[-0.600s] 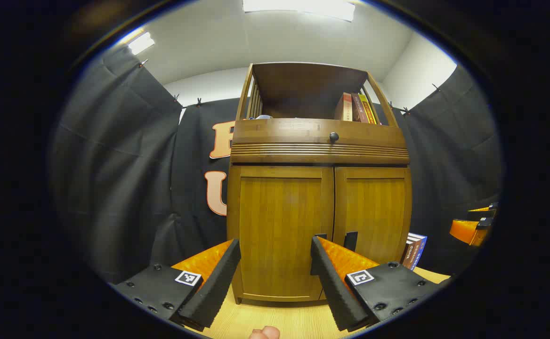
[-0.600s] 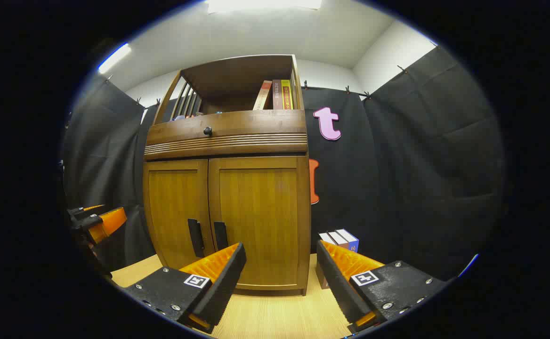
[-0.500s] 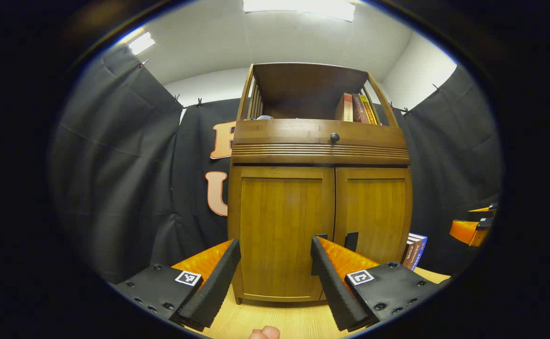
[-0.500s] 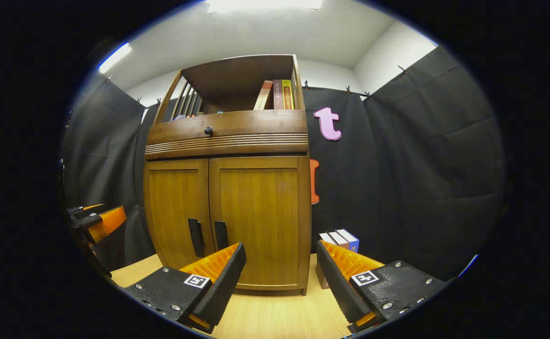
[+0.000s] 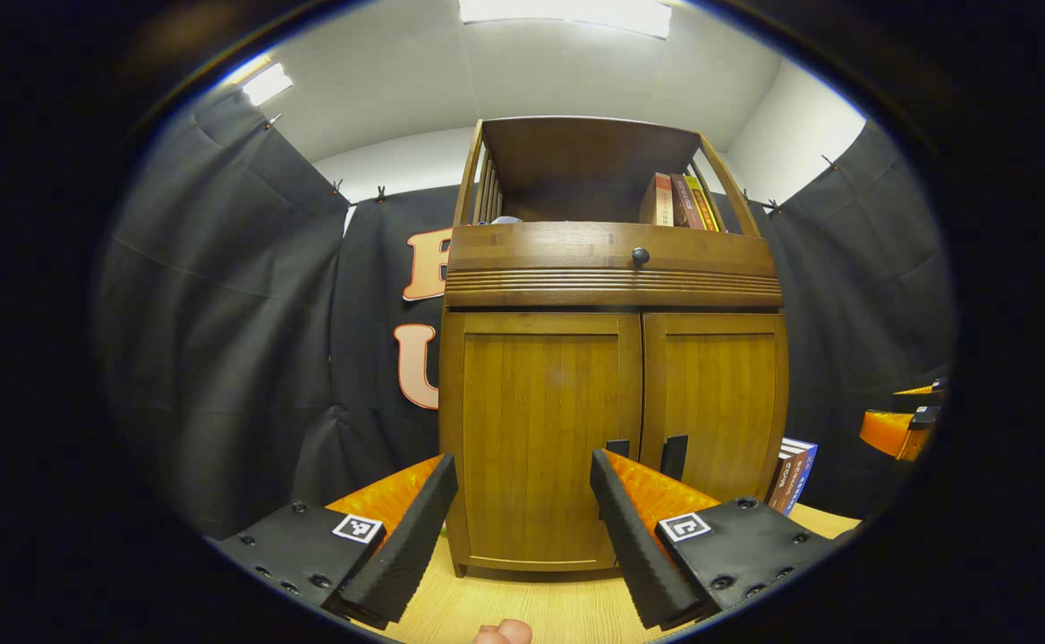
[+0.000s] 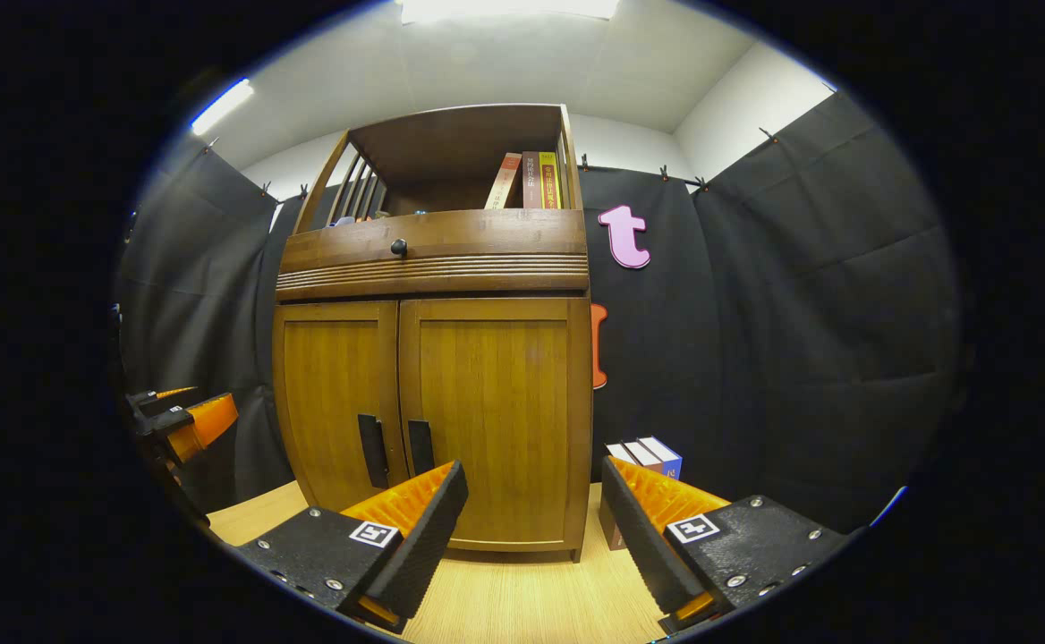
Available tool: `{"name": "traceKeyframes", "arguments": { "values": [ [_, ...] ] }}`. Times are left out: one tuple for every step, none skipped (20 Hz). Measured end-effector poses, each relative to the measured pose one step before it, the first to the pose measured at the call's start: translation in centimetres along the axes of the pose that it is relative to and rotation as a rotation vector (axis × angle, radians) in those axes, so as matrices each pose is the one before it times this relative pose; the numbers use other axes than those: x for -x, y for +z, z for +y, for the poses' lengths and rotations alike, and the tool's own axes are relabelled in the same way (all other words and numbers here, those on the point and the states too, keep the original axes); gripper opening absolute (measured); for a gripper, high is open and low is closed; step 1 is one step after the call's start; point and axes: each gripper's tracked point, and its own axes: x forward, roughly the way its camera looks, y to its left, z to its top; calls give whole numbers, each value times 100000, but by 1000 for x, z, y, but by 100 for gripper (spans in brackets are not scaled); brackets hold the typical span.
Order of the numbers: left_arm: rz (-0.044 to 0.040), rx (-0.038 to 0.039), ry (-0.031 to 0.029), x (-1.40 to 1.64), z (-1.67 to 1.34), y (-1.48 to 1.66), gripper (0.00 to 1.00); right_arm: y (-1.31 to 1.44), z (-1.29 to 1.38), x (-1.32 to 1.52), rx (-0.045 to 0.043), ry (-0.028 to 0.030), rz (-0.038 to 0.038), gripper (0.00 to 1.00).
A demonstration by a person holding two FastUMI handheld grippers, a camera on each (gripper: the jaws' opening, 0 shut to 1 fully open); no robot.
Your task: Open the right door of the double-door shoe cabinet with the right hand, and open the left door with the left hand.
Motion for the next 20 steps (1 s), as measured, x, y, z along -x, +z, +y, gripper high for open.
{"name": "traceKeyframes", "arguments": {
  "values": [
    [-27, -204, -18, 30, -20, 68, 96, -116, 70, -62, -158, 156, 155, 94],
    [-90, -187, -44, 0, -73, 117, 96, -28, 90, -41, -182, 125, 110, 94],
    [-75, -140, -164, 19, -65, 18, 96, 26, 31, 10, -295, 328, -98, 94],
    [-95, -277, -4, 15, 13, 56, 96, -20, 82, 21, -327, 348, 2, 94],
    [33, -239, 168, 75, 19, -58, 96, 27, 111, -93, -310, 393, -4, 93],
    [-99, -43, 177, 10, 3, -105, 96, -76, 48, -151, -293, 341, 153, 93],
    [57, -74, 212, 62, 116, -46, 96, -58, 148, -218, -426, 510, 20, 93],
    [92, -224, 189, 133, 48, -52, 96, 77, 343, -385, -601, 1231, -25, 93],
    [251, -301, 117, 30, 23, -36, 96, 97, 512, -617, -902, 1640, -129, 93],
    [-68, -378, -61, -26, -9, 207, 96, -7, 638, -851, -657, 1738, 193, 93],
    [-369, -225, 96, 20, 109, 235, 96, 0, 716, -1126, 160, 2175, 19, 93],
    [-372, -162, 271, 149, 122, 151, 96, 31, 822, -1328, 891, 2325, -500, 93],
    [-129, -29, 449, 98, 167, 90, 96, -268, 772, -1421, 1157, 1609, -90, 93],
    [68, -180, 268, 139, 172, -12, 96, -315, 889, -1455, 975, 1947, 148, 94],
    [123, -434, 669, -23, 329, 102, 96, -241, 933, -1383, 1037, 2232, -244, 94],
    [269, -479, 859, 154, 189, -172, 96, -90, 1096, -1589, 1351, 1786, -266, 94],
    [249, -90, 670, 122, 296, -71, 96, -449, 841, -1331, 1075, 1310, 827, 94],
    [301, -149, 738, 176, 268, -13, 97, -500, 747, -1082, -744, 1627, 917, 94],
    [54, -187, 875, 142, 254, 5, 97, -354, 796, -980, -1913, 1572, 439, 94],
    [-283, -130, 749, 208, 302, 150, 96, -302, 703, -867, -2053, 1811, 627, 94]
  ]
}}
